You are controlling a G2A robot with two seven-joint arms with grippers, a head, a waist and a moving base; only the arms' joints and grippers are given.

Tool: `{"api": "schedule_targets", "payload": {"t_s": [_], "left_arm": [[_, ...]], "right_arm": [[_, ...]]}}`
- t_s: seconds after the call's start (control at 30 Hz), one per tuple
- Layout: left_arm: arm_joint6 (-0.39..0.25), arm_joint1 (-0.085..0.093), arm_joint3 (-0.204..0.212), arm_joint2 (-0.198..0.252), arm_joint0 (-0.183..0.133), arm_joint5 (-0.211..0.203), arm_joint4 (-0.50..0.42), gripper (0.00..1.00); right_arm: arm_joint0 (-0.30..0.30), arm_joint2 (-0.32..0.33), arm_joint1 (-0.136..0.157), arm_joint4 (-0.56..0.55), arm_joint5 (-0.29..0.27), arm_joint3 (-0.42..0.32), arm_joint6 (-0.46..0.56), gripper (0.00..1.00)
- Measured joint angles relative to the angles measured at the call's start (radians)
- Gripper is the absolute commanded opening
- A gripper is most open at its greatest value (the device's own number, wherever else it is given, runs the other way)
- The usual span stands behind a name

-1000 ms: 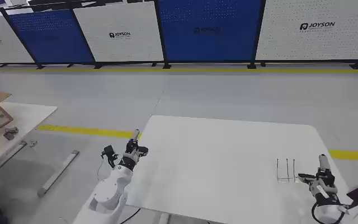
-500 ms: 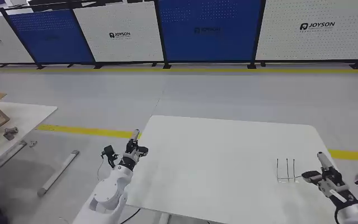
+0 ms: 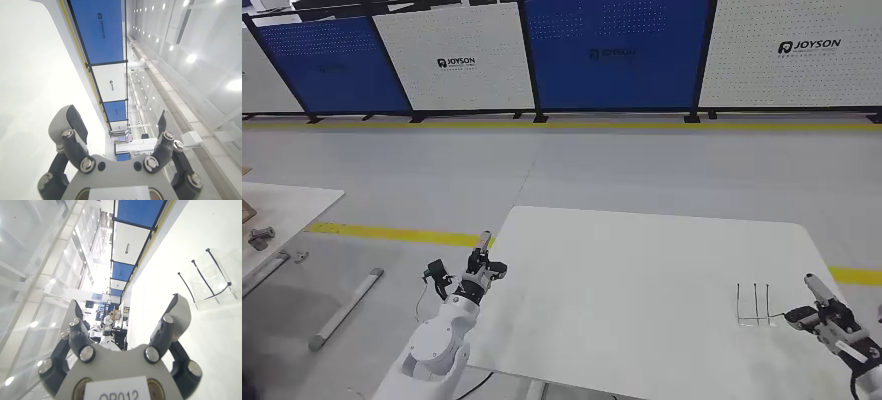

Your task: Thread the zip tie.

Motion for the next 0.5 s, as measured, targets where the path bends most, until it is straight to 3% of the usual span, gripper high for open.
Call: {"api": "schedule_targets", "payload": {"t_s": [0.07, 0.2, 0.3, 0.4, 0.5], "left_arm": [[0.0, 0.0, 0.0, 0.0, 0.0, 0.0, 0.0, 1.0], [0.0, 0.0, 0.0, 0.0, 0.0, 0.0, 0.0, 1.0], [0.0, 0.0, 0.0, 0.0, 0.0, 0.0, 0.0, 1.0], [0.0, 0.0, 0.0, 0.0, 0.0, 0.0, 0.0, 1.0], [0.0, 0.0, 0.0, 0.0, 0.0, 0.0, 0.0, 1.0]], "right_arm": [[0.036, 0.008, 0.012, 0.025, 0.02, 0.023, 0.06, 1.0], [0.125, 0.097, 0.04, 0.038, 0.018, 0.107, 0.345, 1.0], [0.189, 0.132, 0.065, -0.022, 0.038, 0.145, 0.526, 1.0], [0.254, 0.117, 0.088, -0.127, 0.052, 0.176, 0.656, 1.0], [0.344, 0.038, 0.109, -0.256, 0.097, 0.243, 0.72, 1.0]]}}
